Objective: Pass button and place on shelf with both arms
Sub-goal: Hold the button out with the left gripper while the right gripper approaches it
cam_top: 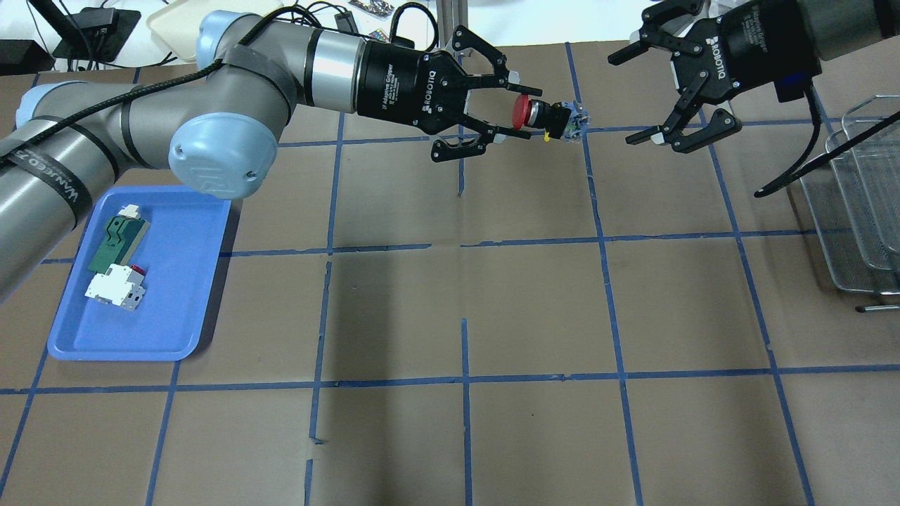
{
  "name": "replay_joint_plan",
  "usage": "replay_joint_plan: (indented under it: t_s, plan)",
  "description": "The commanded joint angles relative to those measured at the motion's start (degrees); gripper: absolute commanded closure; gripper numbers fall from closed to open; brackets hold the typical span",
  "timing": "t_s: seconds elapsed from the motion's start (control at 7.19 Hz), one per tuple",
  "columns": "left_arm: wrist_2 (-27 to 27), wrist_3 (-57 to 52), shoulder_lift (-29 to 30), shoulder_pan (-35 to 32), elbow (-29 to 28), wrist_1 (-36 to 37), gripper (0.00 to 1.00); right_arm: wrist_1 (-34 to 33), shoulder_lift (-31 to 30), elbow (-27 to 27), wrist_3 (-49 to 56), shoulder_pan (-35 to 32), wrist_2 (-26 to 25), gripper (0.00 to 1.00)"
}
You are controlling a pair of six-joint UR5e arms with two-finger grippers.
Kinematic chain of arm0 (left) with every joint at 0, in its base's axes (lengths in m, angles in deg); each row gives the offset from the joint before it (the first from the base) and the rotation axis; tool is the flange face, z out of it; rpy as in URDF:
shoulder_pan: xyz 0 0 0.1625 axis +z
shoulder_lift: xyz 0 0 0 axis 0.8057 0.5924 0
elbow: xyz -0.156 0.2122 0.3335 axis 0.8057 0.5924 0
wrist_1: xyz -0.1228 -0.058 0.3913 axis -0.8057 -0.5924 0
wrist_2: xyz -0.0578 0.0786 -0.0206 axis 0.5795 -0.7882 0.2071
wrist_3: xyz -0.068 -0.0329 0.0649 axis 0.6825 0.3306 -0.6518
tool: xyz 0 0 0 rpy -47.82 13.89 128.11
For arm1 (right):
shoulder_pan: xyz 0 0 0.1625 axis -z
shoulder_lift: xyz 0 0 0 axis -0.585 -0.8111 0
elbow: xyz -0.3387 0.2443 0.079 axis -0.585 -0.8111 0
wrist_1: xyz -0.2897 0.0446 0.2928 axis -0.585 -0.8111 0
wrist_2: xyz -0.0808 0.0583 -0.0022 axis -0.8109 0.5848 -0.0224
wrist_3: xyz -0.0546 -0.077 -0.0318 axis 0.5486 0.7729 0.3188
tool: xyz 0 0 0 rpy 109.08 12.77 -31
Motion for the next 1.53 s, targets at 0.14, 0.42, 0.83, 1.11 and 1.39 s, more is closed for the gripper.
replay_joint_plan:
  t_s: [0.14, 0.42, 0.83, 1.11, 1.39]
  plan:
    - [1.19, 0.06, 0.09, -1.08, -0.09, 1.19, 1.00, 1.28, -0.39, 0.12, -10.50, -0.11, 3.47, 0.00]
    - [3.03, 0.06, 0.09, -1.26, -0.09, 1.19, 1.00, 4.77, -0.66, 0.30, -10.69, -0.11, 4.97, 0.00]
    - [3.12, 0.14, 0.26, -1.26, -0.10, 1.19, 1.00, 8.31, -1.80, 0.21, -10.69, -0.11, 4.97, 0.00]
    - [3.12, 0.14, 0.26, -1.26, -0.10, 1.19, 1.00, 9.27, -2.77, 0.30, -10.69, -0.11, 4.89, 0.00]
    - [3.04, 0.14, 0.09, -1.26, -0.01, 1.19, 1.00, 10.77, -3.03, 0.64, -10.51, -0.28, 4.97, 0.00]
